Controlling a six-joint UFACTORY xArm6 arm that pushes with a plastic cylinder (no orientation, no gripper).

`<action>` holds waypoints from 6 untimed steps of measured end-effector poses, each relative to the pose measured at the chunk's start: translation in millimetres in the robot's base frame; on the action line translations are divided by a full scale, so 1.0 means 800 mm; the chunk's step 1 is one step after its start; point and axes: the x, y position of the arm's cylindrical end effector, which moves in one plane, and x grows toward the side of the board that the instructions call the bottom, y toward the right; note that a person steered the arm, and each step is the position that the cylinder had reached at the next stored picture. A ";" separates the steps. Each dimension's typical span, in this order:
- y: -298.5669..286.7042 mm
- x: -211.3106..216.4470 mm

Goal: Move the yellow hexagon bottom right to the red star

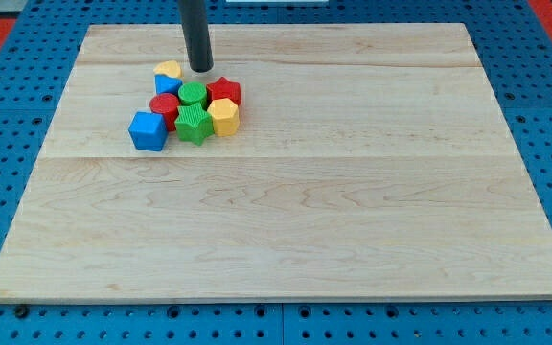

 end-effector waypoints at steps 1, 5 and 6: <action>-0.001 0.000; 0.021 0.060; 0.043 0.118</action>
